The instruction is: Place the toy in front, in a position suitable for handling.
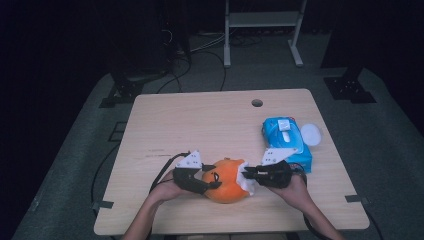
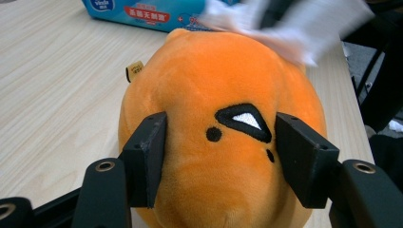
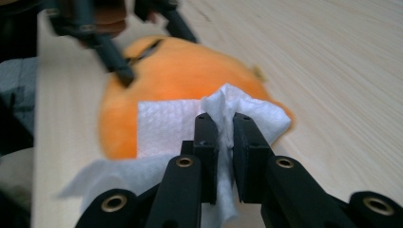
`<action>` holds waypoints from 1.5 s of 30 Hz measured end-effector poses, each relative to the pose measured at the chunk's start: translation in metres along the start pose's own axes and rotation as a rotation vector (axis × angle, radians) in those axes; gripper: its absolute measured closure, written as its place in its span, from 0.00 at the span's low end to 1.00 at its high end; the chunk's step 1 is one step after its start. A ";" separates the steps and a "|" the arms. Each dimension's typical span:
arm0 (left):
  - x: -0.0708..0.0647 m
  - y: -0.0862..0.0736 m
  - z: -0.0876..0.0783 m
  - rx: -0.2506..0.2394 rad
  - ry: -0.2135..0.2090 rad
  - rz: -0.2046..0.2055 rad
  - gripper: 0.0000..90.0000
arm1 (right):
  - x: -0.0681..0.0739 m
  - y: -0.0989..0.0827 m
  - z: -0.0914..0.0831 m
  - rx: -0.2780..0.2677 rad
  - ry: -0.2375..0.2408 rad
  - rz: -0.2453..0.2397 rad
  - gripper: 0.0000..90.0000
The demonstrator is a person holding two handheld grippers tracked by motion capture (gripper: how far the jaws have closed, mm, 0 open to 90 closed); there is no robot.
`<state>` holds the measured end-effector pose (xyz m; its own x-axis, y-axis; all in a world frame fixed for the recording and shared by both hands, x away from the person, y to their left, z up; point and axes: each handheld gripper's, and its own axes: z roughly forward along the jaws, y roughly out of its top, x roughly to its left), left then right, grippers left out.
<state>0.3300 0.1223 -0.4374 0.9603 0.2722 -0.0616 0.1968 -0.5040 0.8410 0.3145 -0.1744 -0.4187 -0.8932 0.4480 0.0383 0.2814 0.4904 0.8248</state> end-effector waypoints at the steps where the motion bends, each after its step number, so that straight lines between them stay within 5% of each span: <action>1: 0.000 0.000 0.000 0.000 0.000 0.000 0.43 | 0.000 0.000 0.000 0.000 0.000 0.000 0.89; 5: 0.002 -0.002 -0.001 -0.002 -0.003 -0.009 0.42 | -0.009 -0.004 0.004 0.003 0.014 0.041 0.89; 9: 0.004 -0.003 -0.003 0.003 -0.004 -0.013 0.40 | -0.003 -0.009 0.000 0.031 0.040 0.019 0.89; 14: -0.001 -0.003 -0.001 -0.002 -0.032 0.041 0.42 | 0.005 -0.006 -0.006 0.007 0.085 0.023 0.89; 18: -0.007 -0.002 -0.001 0.011 -0.042 0.101 0.45 | -0.001 0.006 0.003 -0.018 0.037 0.032 0.89; 27: -0.007 -0.002 0.001 0.005 -0.044 0.105 0.44 | -0.010 -0.007 0.000 0.006 0.009 0.087 0.89; 33: -0.008 -0.002 0.001 0.005 -0.043 0.107 0.44 | 0.010 0.008 0.003 -0.037 0.067 0.022 0.89; 41: -0.013 0.002 0.005 0.003 -0.047 0.130 0.44 | 0.000 0.001 0.001 -0.016 0.016 0.041 0.89; 45: -0.017 0.004 0.007 0.012 -0.047 0.159 0.44 | 0.016 0.012 0.005 -0.061 0.088 -0.001 0.89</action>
<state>0.3159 0.1104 -0.4368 0.9876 0.1498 0.0462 0.0440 -0.5478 0.8355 0.3048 -0.1579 -0.4110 -0.9214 0.3793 0.0848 0.2614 0.4433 0.8574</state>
